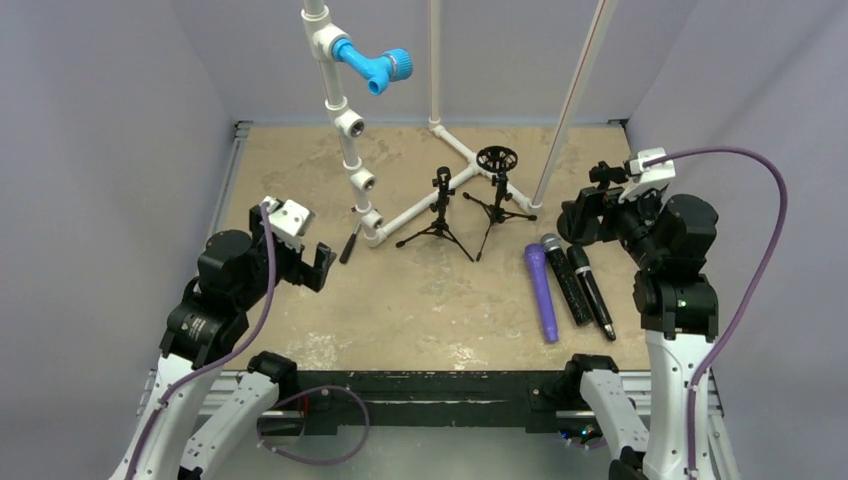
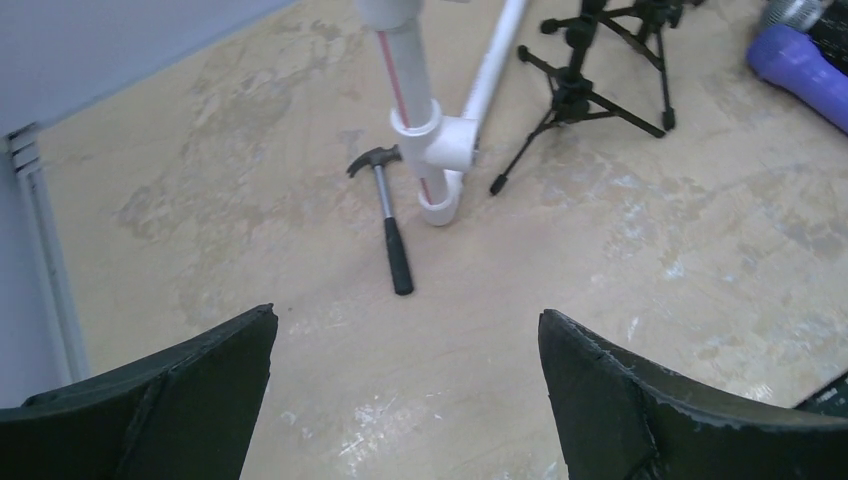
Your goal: Remove the microphone from the stand
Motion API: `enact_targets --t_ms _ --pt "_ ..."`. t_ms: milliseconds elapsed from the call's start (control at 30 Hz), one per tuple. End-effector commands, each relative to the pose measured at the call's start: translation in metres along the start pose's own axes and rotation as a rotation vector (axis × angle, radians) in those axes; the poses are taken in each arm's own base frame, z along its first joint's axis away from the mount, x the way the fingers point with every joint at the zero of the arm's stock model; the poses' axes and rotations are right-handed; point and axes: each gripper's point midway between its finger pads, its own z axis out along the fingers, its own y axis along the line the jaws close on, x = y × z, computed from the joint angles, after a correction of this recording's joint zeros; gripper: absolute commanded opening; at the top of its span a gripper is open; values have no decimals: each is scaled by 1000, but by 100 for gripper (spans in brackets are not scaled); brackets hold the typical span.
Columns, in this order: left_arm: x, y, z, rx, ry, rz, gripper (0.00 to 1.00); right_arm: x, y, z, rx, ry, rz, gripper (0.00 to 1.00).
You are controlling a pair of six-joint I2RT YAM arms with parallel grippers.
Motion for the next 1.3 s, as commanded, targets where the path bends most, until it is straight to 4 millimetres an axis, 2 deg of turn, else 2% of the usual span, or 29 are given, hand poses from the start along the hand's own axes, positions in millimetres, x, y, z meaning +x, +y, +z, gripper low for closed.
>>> enact_targets --t_ms 0,200,367,633,767,1000,1267 --pt "-16 39 -10 -221 -87 -124 100 -16 -23 -16 146 -37 -42 98" --pt "-28 47 -16 -243 -90 -158 100 -12 -27 -26 174 -16 -95 98" --pt "-21 58 -21 -294 -52 -236 100 -8 -27 -40 194 -4 -100 98" --pt "-19 60 -36 -317 -125 -260 100 6 -20 -58 189 -14 -111 98" --pt "-26 62 -45 -335 -139 -249 100 10 -13 -60 160 -27 -104 98" --pt "-44 62 -66 -356 -170 -198 100 9 -13 -64 170 -44 -97 98" --pt "-46 65 -66 -373 -208 -189 100 17 -16 -59 170 -27 -87 98"
